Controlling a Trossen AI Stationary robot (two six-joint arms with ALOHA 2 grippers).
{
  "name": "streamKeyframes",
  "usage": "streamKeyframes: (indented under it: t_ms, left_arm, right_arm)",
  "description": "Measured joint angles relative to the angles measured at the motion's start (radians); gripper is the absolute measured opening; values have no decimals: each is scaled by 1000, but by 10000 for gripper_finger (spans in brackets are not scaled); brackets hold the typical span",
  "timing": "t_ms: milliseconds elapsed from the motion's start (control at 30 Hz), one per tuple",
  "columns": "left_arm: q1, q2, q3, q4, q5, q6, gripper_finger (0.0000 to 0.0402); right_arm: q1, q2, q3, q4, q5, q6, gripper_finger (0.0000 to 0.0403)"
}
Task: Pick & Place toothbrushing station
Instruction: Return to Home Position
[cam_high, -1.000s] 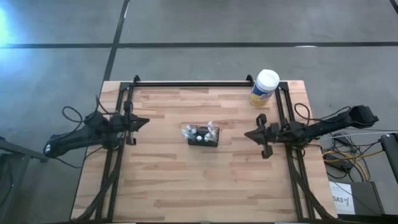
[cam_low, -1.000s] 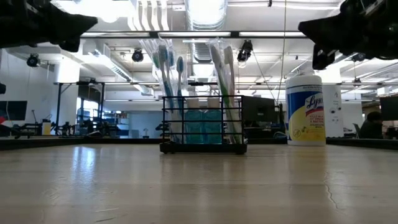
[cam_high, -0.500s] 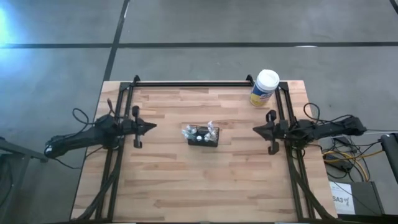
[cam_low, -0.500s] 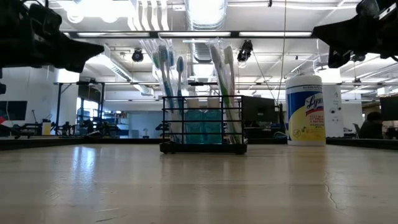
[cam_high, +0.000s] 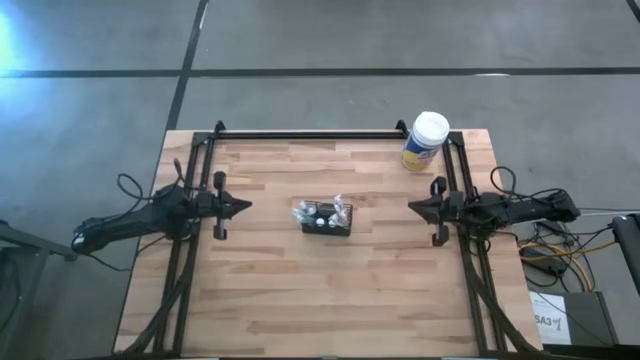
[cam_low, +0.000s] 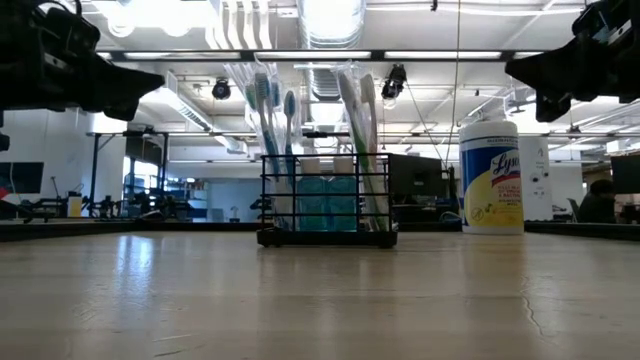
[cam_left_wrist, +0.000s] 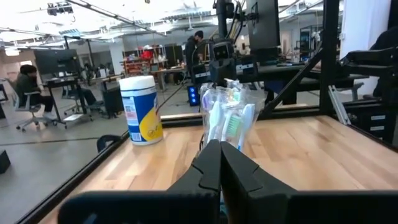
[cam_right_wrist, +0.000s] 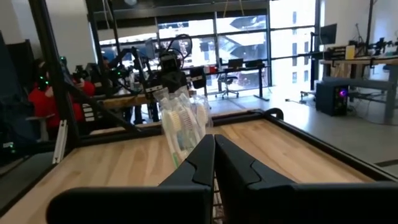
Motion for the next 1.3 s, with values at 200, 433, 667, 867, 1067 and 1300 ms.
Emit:
streamKeyframes:
  t_ms: [200, 433, 667, 867, 1067, 1300]
  left_arm:
    - [0, 0, 0, 31, 1, -15, 9]
    - [0, 2, -1, -39, -10, -43, 13]
    - [0, 6, -2, -39, -11, -47, 10]
    - [0, 6, -2, -39, -11, -47, 16]
    - [0, 6, -2, -40, -10, -46, 12]
    - [0, 6, -2, -40, -8, -45, 16]
  right_arm:
    - [1, -1, 0, 7, -2, 8, 8]
    - [1, 1, 0, 2, -2, 8, 8]
    - [1, 0, 0, 2, -2, 7, 8]
    - [1, 1, 0, 2, -2, 7, 8]
    - [1, 1, 0, 2, -2, 7, 8]
    - [1, 1, 0, 2, -2, 7, 9]
